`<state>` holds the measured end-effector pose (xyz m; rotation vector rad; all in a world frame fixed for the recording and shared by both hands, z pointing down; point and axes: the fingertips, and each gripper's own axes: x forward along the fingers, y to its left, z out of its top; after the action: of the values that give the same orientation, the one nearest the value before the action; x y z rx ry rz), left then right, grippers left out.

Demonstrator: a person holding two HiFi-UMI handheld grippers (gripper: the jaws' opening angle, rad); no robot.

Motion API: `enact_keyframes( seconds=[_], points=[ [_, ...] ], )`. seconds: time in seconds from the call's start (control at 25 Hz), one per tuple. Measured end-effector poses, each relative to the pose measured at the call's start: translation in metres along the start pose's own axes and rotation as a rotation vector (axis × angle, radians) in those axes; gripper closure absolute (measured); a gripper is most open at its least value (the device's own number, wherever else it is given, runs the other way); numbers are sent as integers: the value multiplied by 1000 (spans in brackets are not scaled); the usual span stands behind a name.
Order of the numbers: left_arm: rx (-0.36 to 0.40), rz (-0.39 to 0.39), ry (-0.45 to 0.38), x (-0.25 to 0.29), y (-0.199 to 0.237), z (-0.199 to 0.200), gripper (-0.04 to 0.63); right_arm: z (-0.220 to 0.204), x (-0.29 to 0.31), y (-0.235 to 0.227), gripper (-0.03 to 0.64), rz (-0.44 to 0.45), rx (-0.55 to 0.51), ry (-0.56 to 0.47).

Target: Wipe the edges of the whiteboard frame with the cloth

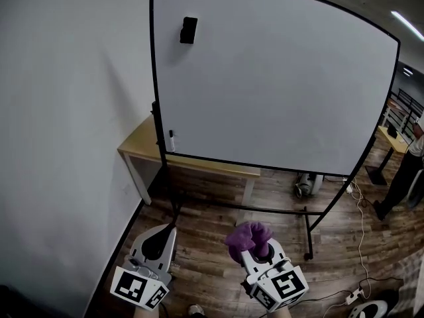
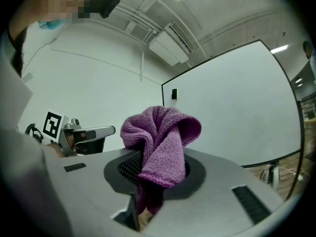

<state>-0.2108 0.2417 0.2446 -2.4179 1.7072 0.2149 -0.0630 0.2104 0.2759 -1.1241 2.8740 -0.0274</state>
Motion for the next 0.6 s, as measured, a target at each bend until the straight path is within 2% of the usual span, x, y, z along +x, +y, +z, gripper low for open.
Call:
enact_keyframes(
  seconds=[0.6],
  points=[
    [6,-60,7,-2,81,-13,578,-16,77,38,549,-44,9,1]
  ],
)
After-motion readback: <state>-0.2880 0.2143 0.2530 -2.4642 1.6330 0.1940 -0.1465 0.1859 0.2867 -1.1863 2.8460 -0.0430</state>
